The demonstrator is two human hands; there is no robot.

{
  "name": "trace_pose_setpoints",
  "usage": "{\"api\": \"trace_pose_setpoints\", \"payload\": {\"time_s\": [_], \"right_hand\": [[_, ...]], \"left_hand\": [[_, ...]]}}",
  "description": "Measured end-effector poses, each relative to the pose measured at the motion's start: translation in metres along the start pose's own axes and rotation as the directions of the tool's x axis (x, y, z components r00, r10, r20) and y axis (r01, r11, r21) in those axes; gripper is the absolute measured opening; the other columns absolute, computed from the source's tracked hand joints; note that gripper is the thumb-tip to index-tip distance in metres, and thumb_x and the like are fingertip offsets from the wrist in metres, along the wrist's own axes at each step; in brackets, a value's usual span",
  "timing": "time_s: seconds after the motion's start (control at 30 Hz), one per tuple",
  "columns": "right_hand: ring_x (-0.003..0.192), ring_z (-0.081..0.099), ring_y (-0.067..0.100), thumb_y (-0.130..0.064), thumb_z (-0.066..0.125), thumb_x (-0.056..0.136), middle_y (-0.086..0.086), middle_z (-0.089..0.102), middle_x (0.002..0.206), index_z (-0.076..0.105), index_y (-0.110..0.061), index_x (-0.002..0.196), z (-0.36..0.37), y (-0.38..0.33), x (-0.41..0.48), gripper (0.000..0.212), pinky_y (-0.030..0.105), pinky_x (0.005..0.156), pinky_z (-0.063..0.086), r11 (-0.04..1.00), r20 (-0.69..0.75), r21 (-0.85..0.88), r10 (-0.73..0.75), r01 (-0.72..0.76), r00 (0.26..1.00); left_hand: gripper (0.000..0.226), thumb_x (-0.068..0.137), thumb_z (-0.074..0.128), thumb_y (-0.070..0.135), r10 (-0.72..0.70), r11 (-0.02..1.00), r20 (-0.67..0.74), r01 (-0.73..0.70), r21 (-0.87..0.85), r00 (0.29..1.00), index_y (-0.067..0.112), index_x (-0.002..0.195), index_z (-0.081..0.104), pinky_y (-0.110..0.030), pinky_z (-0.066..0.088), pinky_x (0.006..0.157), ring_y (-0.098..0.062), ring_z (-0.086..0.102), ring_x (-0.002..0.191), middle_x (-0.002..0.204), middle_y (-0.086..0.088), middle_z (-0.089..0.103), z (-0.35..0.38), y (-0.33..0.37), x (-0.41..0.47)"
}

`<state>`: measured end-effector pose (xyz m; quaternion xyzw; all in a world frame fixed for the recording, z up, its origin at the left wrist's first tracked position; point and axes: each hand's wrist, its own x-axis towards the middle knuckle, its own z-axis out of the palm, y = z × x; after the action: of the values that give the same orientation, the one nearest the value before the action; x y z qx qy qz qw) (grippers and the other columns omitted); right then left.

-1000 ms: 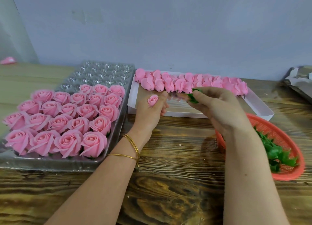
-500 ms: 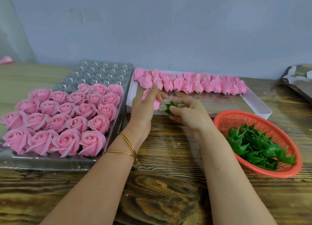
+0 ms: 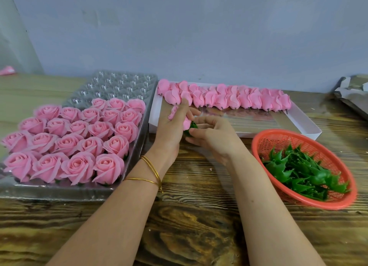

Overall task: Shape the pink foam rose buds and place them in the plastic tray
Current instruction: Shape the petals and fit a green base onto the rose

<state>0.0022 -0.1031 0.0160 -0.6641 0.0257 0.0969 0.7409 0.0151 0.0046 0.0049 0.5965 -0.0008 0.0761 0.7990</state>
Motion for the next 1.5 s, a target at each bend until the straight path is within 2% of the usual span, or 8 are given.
{"api": "trace_pose_setpoints", "payload": {"time_s": [0.33,0.5,0.63,0.77,1.0,1.2,1.33,1.5], "right_hand": [[0.1,0.07,0.026,0.015,0.041,0.091,0.016,0.071,0.107,0.064,0.0,0.117,0.001,-0.003,-0.003,0.038,0.042,0.094,0.054,0.998,0.057,0.017,0.052,-0.053,0.997],[0.088,0.068,0.022,0.015,0.038,0.095,0.011,0.07,0.094,0.065,-0.001,0.106,0.001,-0.003,-0.003,0.034,0.034,0.088,0.054,0.998,0.066,0.053,0.035,-0.038,0.997],[0.09,0.068,0.024,0.017,0.041,0.094,0.015,0.068,0.101,0.06,0.005,0.118,0.0,-0.003,-0.003,0.033,0.031,0.085,0.057,0.997,0.044,0.07,0.022,-0.025,0.999],[0.085,0.069,0.022,0.023,0.047,0.087,0.013,0.07,0.091,0.062,0.006,0.111,0.001,-0.003,-0.004,0.033,0.029,0.083,0.058,0.993,0.022,0.115,-0.005,0.002,1.0],[0.093,0.067,0.035,0.025,0.058,0.078,0.027,0.067,0.093,0.065,0.0,0.094,0.002,-0.001,-0.004,0.03,0.047,0.093,0.055,0.997,-0.059,0.075,-0.031,0.035,0.998],[0.081,0.067,0.022,0.013,0.055,0.089,0.015,0.066,0.088,0.065,-0.001,0.084,0.003,-0.003,-0.003,0.018,0.031,0.079,0.06,0.987,-0.014,0.16,0.021,-0.019,1.0],[0.087,0.064,0.027,0.01,0.054,0.092,0.016,0.065,0.097,0.064,0.001,0.085,0.0,-0.004,-0.002,0.015,0.034,0.079,0.06,0.982,-0.027,0.173,0.08,-0.074,0.996],[0.083,0.068,0.025,0.019,0.053,0.087,0.014,0.068,0.085,0.064,0.005,0.078,0.001,-0.003,-0.003,0.02,0.035,0.079,0.059,0.956,-0.015,0.282,0.087,-0.079,0.996]], "left_hand": [[0.044,0.098,0.052,0.034,0.065,0.997,-0.003,-0.065,0.051,0.998,0.015,0.059,0.061,-0.028,0.046,0.08,-0.013,0.065,0.084,0.083,-0.005,0.07,0.0,-0.004,0.0],[0.04,0.095,0.054,0.041,0.017,0.998,0.009,-0.017,0.053,1.0,0.027,0.063,0.073,-0.017,0.05,0.063,-0.006,0.067,0.077,0.076,0.003,0.072,-0.002,-0.004,0.0],[0.038,0.094,0.055,0.044,0.008,0.999,0.014,-0.009,0.048,1.0,0.025,0.066,0.073,-0.017,0.05,0.064,-0.007,0.067,0.077,0.077,0.002,0.072,-0.003,-0.003,0.0],[0.039,0.094,0.055,0.043,0.026,0.999,0.009,-0.026,0.029,1.0,0.025,0.064,0.073,-0.014,0.049,0.059,-0.005,0.067,0.071,0.075,0.002,0.072,-0.003,-0.003,0.0],[0.038,0.093,0.055,0.045,0.044,0.997,-0.031,-0.042,0.058,0.999,0.023,0.068,0.073,-0.027,0.048,0.074,-0.013,0.067,0.086,0.086,-0.003,0.073,-0.002,-0.006,0.003],[0.033,0.095,0.055,0.037,0.119,0.988,-0.018,-0.117,0.097,0.993,0.015,0.077,0.071,-0.011,0.048,0.064,-0.006,0.067,0.079,0.081,0.001,0.072,-0.003,-0.009,0.004],[0.035,0.096,0.054,0.036,0.173,0.972,0.029,-0.176,0.155,0.984,0.023,0.067,0.069,-0.009,0.046,0.064,-0.003,0.066,0.078,0.078,0.004,0.072,-0.004,-0.011,0.003],[0.036,0.096,0.052,0.036,0.21,0.956,0.064,-0.218,0.195,0.976,0.019,0.067,0.066,-0.011,0.046,0.067,-0.006,0.066,0.077,0.079,-0.002,0.071,-0.004,-0.014,0.003]]}}
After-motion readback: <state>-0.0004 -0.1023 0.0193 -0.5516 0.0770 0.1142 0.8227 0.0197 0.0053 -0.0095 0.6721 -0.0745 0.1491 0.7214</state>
